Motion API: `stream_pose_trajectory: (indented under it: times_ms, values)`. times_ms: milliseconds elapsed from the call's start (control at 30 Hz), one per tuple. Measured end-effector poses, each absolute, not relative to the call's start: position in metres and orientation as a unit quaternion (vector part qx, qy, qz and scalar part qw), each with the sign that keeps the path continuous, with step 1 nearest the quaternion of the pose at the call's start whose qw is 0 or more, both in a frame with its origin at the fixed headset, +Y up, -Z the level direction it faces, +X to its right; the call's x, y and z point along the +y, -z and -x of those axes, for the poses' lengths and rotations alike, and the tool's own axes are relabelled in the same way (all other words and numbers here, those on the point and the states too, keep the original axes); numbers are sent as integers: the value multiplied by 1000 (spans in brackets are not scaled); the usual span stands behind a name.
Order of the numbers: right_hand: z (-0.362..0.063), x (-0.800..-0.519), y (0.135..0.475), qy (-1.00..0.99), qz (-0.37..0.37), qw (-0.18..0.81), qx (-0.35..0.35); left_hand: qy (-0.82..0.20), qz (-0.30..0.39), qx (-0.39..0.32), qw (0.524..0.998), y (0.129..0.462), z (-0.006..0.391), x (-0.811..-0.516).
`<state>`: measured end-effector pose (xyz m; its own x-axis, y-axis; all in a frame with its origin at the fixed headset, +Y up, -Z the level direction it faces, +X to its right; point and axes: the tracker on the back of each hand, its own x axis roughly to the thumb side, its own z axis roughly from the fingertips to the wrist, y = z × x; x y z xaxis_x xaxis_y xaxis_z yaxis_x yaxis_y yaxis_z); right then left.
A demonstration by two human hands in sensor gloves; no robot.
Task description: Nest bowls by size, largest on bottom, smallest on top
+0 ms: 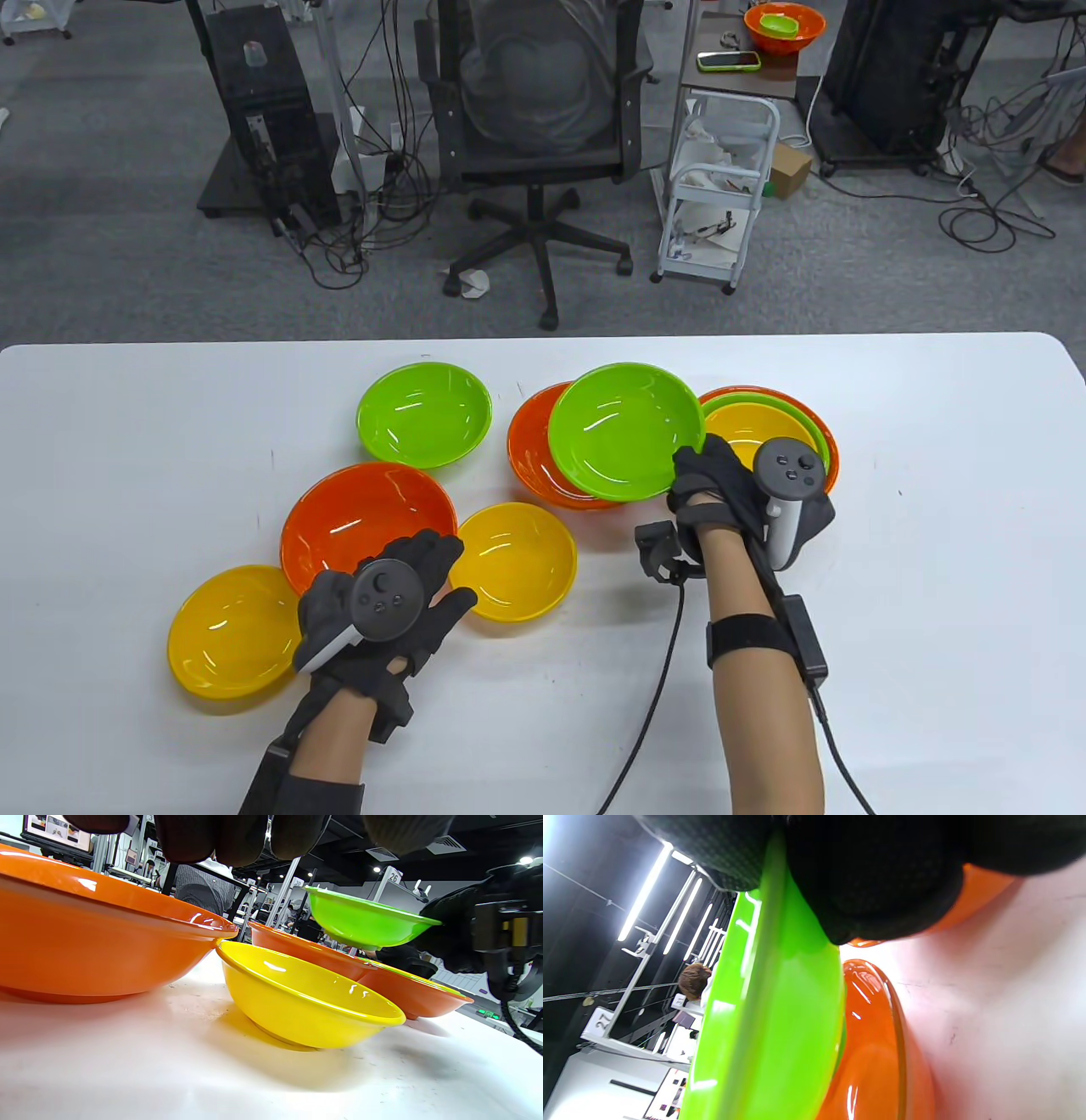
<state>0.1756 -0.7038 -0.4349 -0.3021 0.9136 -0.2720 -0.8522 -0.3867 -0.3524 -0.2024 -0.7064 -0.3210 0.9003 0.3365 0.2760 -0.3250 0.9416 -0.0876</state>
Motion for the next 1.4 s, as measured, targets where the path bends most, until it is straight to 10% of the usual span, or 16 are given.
stream_pose_trajectory:
  times_ms: [1400]
  values:
    - [-152,-720,444,-894,236,379,8,-159,18,-138,977,321,202,-708]
